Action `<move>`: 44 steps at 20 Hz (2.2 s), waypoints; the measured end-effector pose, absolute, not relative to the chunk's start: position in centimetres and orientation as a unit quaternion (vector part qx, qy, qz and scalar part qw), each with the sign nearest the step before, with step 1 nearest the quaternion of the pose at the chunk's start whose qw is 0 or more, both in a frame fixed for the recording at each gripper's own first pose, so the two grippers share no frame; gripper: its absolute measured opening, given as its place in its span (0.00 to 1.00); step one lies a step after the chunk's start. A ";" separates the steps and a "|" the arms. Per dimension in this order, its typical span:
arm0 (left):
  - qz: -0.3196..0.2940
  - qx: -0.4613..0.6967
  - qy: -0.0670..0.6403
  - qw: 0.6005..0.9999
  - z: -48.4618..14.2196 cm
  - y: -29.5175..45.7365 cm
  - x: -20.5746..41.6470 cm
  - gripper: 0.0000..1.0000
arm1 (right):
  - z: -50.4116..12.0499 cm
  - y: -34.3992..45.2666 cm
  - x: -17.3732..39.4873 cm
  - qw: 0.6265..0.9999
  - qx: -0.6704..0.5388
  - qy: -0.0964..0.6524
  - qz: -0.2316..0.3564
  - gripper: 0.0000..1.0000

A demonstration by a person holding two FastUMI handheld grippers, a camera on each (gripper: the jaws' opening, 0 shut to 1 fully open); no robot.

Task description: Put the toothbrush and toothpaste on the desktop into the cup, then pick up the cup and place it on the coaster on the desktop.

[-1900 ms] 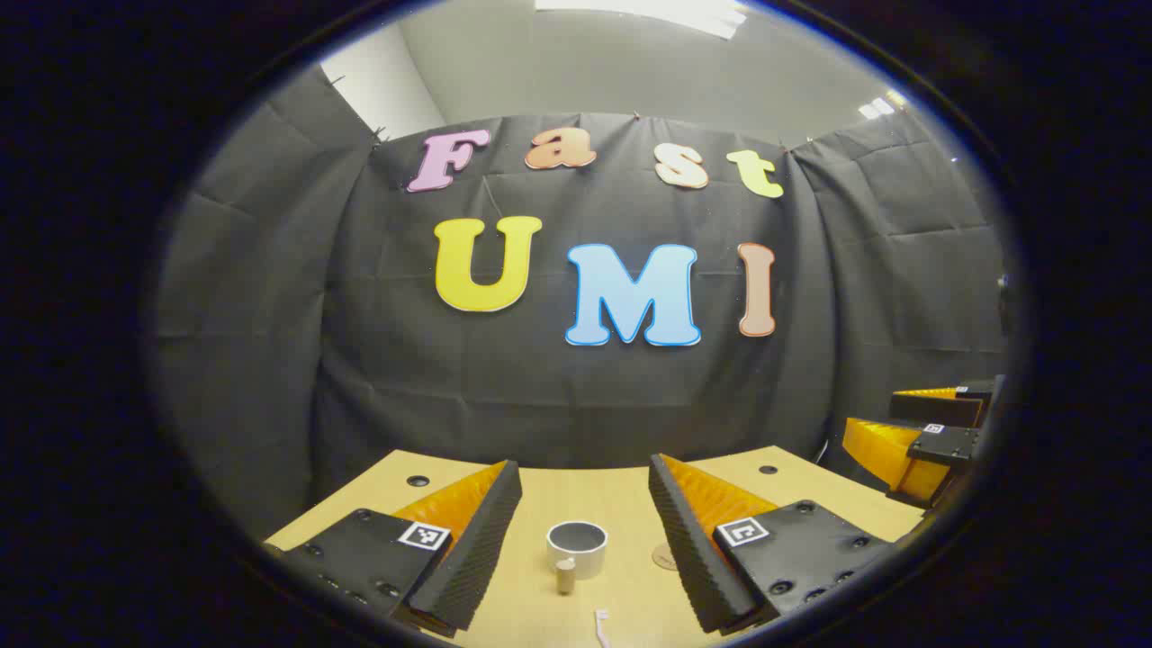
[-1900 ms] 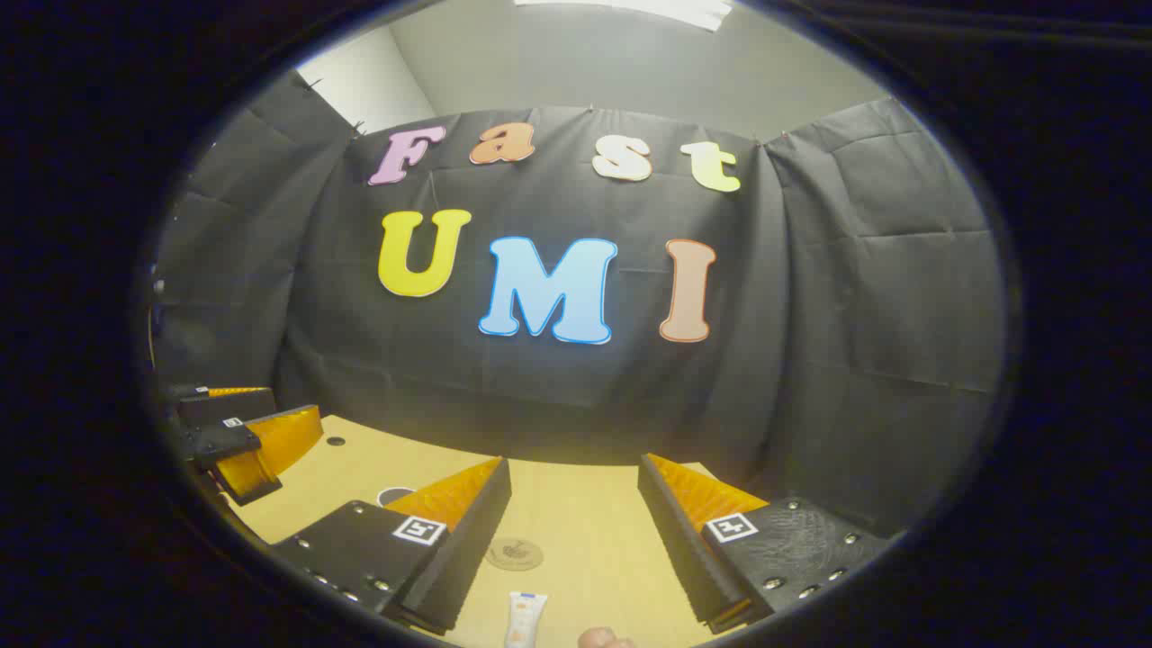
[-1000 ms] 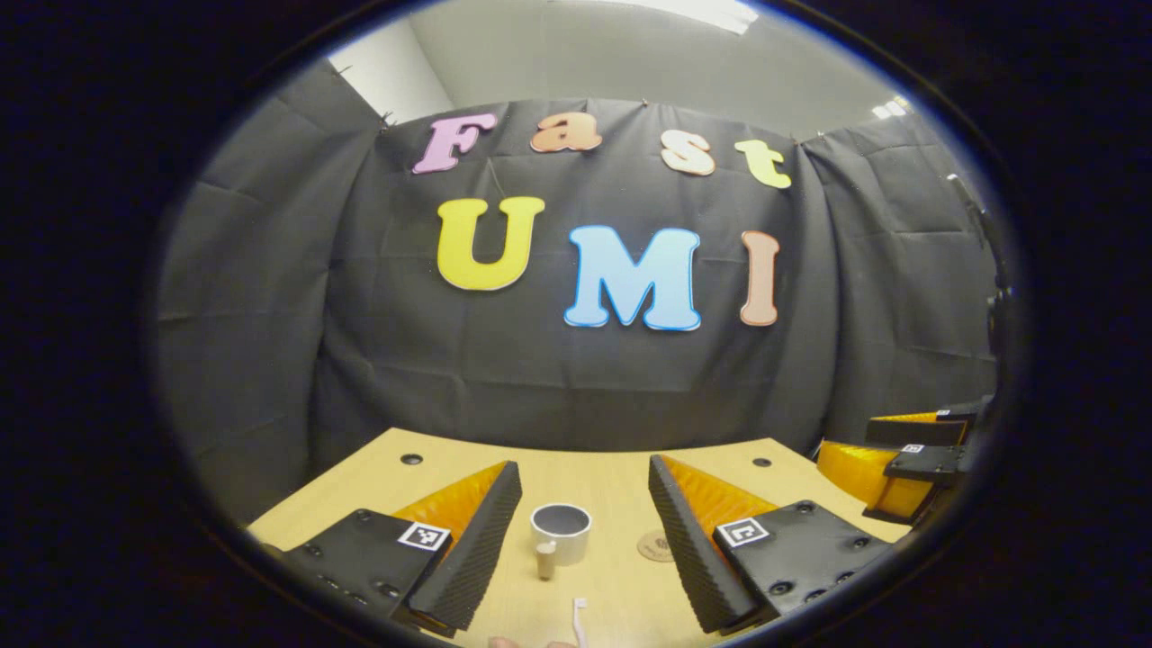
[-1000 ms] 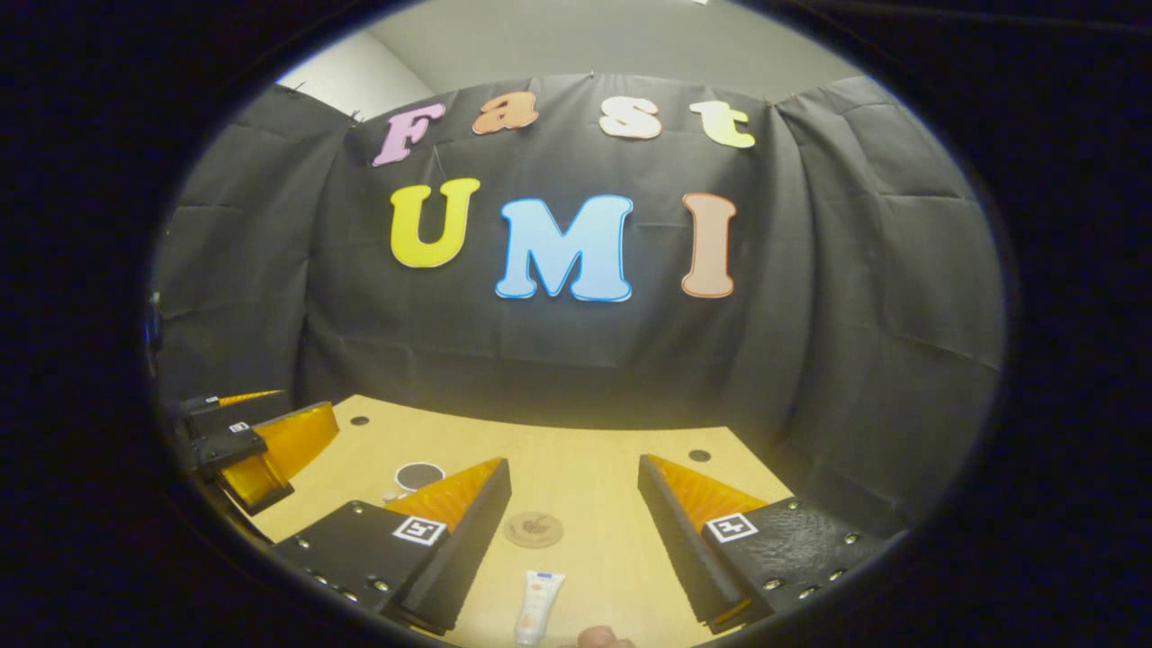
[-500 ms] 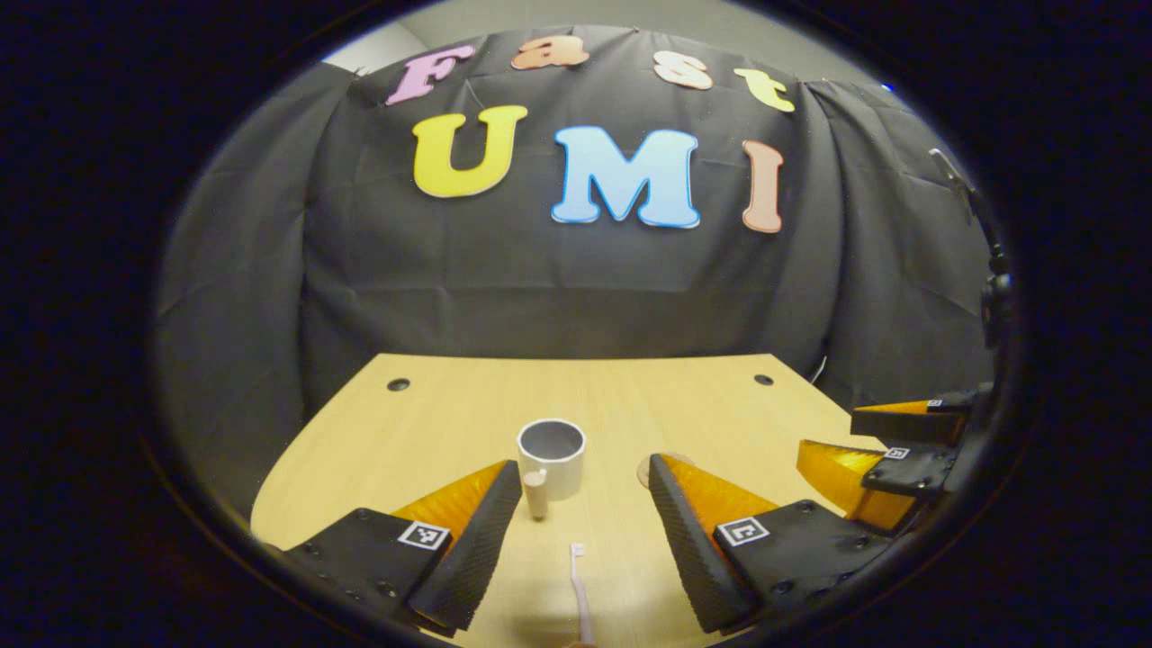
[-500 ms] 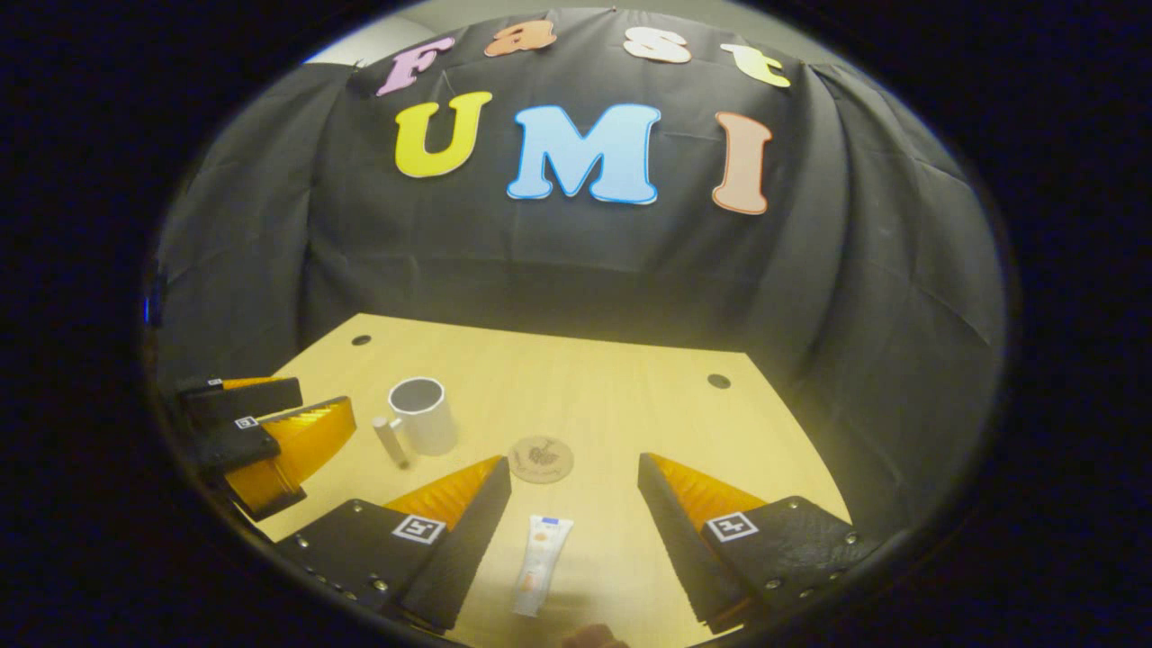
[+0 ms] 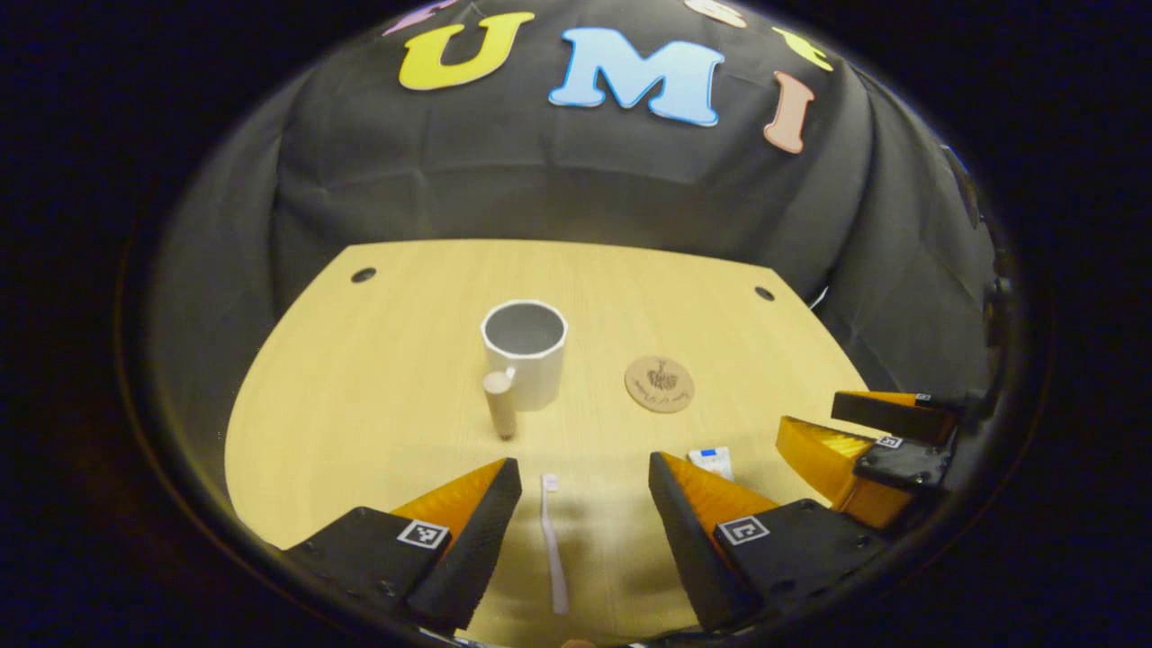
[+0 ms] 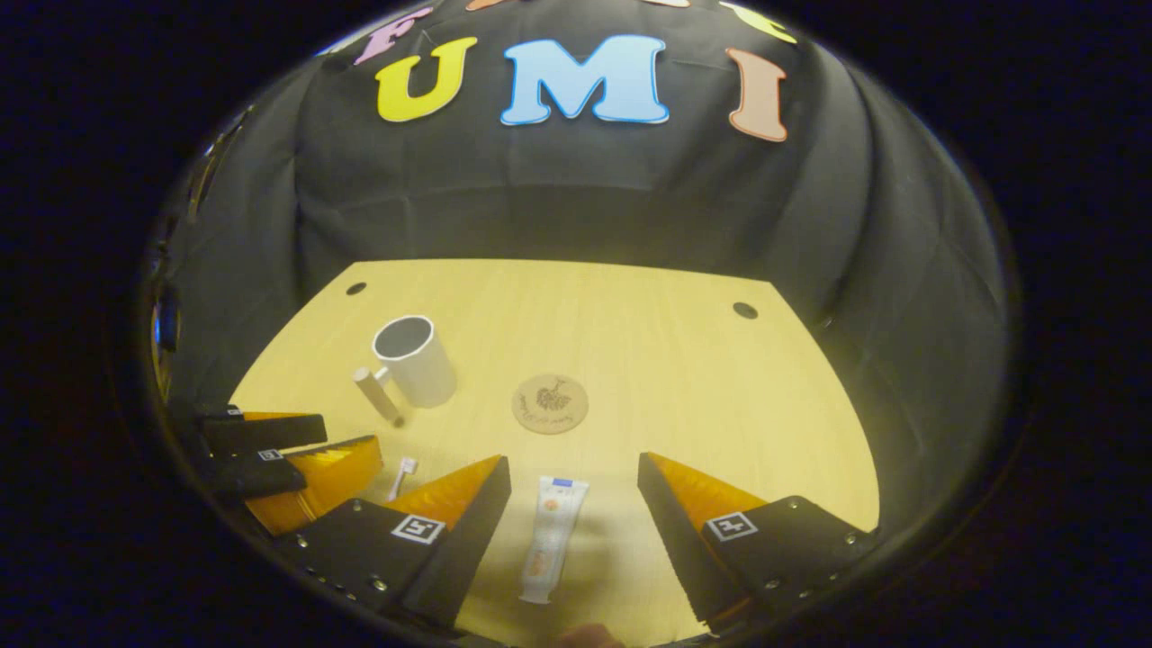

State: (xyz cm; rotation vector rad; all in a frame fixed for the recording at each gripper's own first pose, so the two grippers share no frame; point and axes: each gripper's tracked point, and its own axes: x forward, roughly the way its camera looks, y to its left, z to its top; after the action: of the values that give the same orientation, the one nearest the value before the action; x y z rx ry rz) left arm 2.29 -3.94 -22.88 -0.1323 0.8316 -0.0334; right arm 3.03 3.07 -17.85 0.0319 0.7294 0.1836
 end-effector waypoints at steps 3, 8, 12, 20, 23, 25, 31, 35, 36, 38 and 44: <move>-0.017 -0.066 0.446 0.892 -24.2 -4.2 1.3 0.93 | -20.3 3.3 3.0 0.912 0.019 0.399 0.093 0.90; -0.003 -0.062 0.526 0.848 -28.2 -3.1 -0.2 0.93 | -23.8 4.1 2.6 0.877 0.036 0.469 0.102 0.90; 0.000 -0.057 0.574 0.817 -31.1 -2.8 -1.5 0.94 | -26.2 4.8 2.1 0.853 0.043 0.508 0.108 0.90; 0.000 -0.047 0.634 0.772 -34.3 -2.4 -3.5 0.94 | -30.0 6.3 0.4 0.804 0.051 0.580 0.118 0.91; 0.001 -0.051 0.653 0.756 -35.2 -2.7 -4.5 0.94 | -30.6 6.7 -0.4 0.789 0.052 0.600 0.119 0.91; 0.000 -0.057 0.664 0.746 -35.5 -2.9 -5.1 0.94 | -31.0 7.1 -0.8 0.781 0.058 0.610 0.123 0.91; 0.020 -0.026 0.673 0.739 -36.0 -1.5 -5.2 0.68 | -31.5 7.0 -0.9 0.772 0.059 0.622 0.118 0.90; 0.024 -0.012 0.672 0.740 -36.0 -1.2 -5.2 0.53 | -31.9 6.1 -0.8 0.773 0.048 0.624 0.104 0.71; 0.036 -0.027 0.667 0.744 -36.0 -1.5 -5.1 0.40 | -31.9 5.9 -0.8 0.773 0.046 0.624 0.100 0.60; 0.032 -0.020 0.666 0.745 -35.8 -1.5 -5.1 0.29 | -31.7 5.5 -0.9 0.769 0.045 0.629 0.100 0.55; 0.018 -0.022 0.653 0.757 -35.7 -1.5 -5.1 0.13 | -31.7 5.4 -1.0 0.772 0.065 0.624 0.104 0.29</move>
State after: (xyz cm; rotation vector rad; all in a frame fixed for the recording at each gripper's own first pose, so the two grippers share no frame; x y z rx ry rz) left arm -5.13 -1.52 -35.73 -0.0478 1.4230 0.0385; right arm -1.00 5.43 -31.72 0.1402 1.3523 0.2259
